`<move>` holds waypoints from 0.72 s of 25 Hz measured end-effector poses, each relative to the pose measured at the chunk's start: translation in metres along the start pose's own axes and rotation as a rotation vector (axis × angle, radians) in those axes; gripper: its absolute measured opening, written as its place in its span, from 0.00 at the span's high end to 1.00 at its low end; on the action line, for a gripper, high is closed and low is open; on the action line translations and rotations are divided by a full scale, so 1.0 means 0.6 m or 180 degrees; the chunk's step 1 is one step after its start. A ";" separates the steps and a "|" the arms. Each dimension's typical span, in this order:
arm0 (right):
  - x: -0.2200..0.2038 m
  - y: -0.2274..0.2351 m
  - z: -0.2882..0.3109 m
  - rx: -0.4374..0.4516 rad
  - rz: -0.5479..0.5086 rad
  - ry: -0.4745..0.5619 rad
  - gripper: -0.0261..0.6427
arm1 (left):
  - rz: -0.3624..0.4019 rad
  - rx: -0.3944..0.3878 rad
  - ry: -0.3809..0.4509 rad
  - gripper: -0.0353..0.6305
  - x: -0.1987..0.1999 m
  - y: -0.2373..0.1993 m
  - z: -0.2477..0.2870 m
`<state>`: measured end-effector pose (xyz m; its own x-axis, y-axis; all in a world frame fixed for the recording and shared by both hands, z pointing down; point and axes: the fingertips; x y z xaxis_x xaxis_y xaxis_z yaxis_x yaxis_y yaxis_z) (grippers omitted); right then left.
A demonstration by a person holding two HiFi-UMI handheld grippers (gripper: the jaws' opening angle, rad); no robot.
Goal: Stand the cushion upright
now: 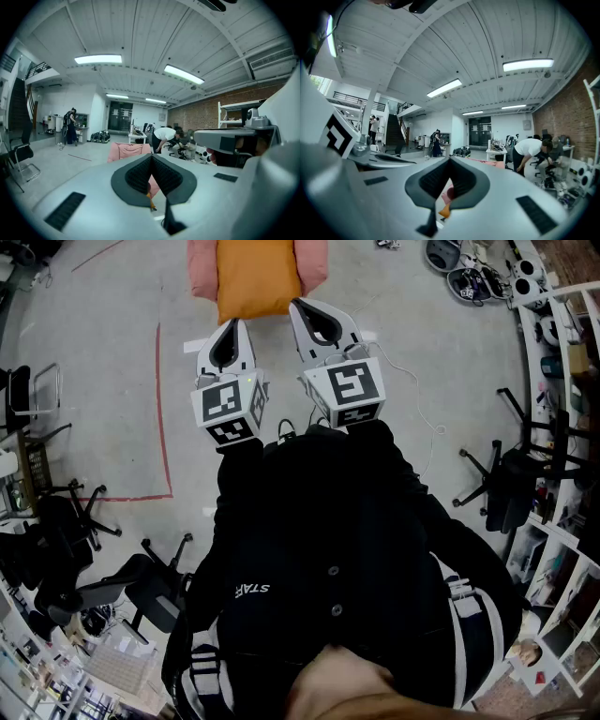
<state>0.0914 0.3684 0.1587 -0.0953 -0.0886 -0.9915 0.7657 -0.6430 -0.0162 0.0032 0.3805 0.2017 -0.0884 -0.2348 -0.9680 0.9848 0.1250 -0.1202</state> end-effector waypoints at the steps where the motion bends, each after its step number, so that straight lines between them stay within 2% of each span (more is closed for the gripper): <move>1: -0.003 -0.002 0.003 -0.0002 -0.0051 0.0011 0.94 | 0.0000 -0.0006 -0.0007 0.95 -0.002 -0.004 0.001; 18: -0.022 -0.027 0.042 -0.0192 -0.0050 0.0028 0.94 | -0.0036 -0.0178 -0.0112 0.95 -0.026 -0.057 0.023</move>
<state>0.0642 0.3607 0.1756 -0.1024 -0.0720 -0.9921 0.8011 -0.5972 -0.0394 -0.0270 0.3665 0.2239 -0.0931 -0.2700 -0.9584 0.9739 0.1755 -0.1440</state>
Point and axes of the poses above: the fingertips, and each gripper's own axes: z forward along the fingers, y to its right, x out of its top
